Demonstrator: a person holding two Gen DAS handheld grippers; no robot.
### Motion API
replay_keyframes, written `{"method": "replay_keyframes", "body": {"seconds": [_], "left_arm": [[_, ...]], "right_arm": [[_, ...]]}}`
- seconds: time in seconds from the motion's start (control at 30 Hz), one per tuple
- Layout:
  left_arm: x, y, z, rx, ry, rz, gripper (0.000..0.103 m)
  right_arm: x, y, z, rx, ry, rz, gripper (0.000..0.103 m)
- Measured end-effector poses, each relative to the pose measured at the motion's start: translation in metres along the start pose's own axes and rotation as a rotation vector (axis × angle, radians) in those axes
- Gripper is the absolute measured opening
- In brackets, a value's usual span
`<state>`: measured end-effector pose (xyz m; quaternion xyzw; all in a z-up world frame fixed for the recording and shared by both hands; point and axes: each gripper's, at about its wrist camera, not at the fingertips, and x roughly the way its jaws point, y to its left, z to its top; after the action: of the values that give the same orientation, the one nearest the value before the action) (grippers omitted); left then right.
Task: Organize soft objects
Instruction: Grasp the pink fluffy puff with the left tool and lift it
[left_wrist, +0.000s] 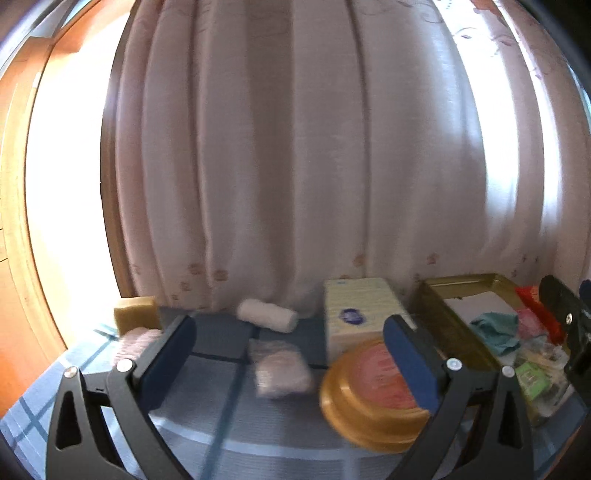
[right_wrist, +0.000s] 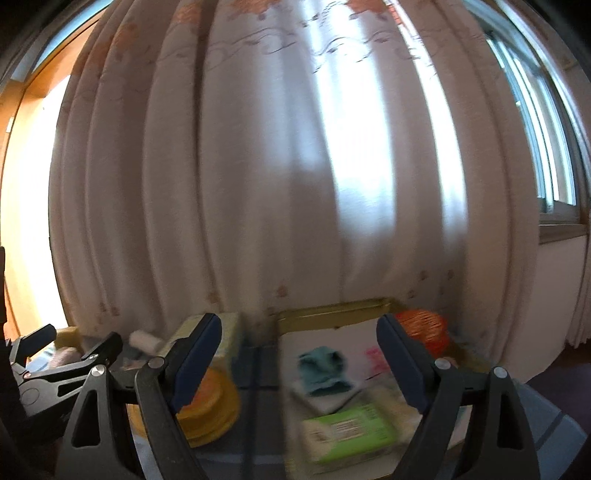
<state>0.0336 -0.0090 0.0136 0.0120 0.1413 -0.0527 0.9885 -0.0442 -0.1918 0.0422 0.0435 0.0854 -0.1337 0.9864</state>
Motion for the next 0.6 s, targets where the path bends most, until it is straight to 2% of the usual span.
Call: {"method": "replay_keyframes", "body": {"seconds": [0.23,0.47,0.6], "left_arm": [[0.008,0.042,0.000,0.000,0.030,0.029,0.103],[0.017,0.088,0.000,-0.011,0.060,0.063,0.103],[0.032,0.112,0.001,0.022,0.101,0.100,0.103]], "right_arm": [[0.009,0.048,-0.009,-0.036,0.071,0.097,0.088],[0.014,0.086,-0.013,-0.073,0.100,0.162,0.088],[0.019,0.108,-0.017,-0.099,0.114,0.193,0.088]]}}
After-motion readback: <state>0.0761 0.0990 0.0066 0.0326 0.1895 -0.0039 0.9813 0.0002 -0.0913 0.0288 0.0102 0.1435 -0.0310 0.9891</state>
